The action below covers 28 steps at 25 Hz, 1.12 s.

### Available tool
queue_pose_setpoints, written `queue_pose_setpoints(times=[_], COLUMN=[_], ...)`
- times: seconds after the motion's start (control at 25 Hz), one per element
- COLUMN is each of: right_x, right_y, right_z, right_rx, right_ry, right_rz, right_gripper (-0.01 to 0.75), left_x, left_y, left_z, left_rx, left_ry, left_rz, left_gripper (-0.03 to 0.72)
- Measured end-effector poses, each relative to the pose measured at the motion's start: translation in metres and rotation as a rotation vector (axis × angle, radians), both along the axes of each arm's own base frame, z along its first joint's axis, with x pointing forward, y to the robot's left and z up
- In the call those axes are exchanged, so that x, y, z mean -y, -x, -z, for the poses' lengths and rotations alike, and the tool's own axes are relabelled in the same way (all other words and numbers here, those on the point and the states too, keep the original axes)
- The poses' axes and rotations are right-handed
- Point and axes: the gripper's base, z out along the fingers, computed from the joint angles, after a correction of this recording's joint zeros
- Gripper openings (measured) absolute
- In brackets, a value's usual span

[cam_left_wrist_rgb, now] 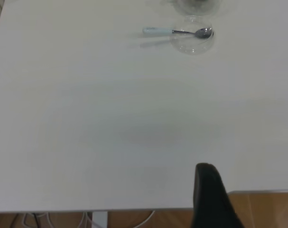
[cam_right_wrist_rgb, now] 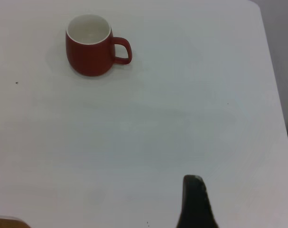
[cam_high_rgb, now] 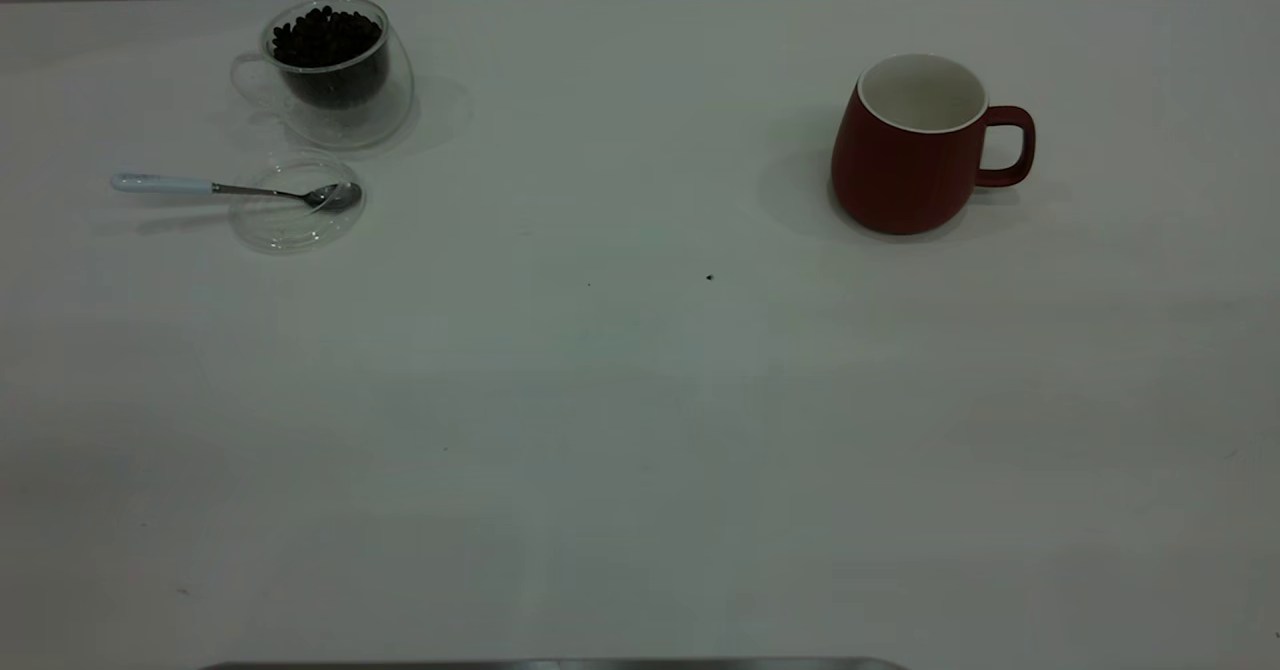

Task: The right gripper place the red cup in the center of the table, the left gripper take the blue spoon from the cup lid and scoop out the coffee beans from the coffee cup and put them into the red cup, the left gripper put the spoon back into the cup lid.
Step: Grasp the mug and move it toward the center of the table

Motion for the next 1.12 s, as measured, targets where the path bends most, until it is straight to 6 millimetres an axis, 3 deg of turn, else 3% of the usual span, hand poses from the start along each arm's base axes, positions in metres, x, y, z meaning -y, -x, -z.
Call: queue_pose_setpoints(times=[0.24,0.56,0.8,1.0,1.12], right_x=[0.000,0.000,0.000,0.000,0.000], right_y=[0.000,0.000,0.000,0.000,0.000], right_z=[0.000,0.000,0.000,0.000,0.000], right_rx=[0.000,0.000,0.000,0.000,0.000], right_ry=[0.000,0.000,0.000,0.000,0.000], right_rz=[0.000,0.000,0.000,0.000,0.000], right_gripper=[0.546,0.546,0.546,0.546,0.546], left_x=[0.000,-0.001,-0.001,-0.001,-0.002], left_y=[-0.016,-0.072,-0.128,-0.182,-0.195], left_z=[-0.024,-0.058,-0.058,-0.044,-0.039], left_rx=[-0.032,-0.147,-0.297,-0.403,-0.417], left_ry=[0.053,0.041,0.026,0.042,0.018], left_rz=[-0.030,-0.019,-0.005,-0.002,0.011], left_gripper=[0.470,0.565,0.601,0.592,0.587])
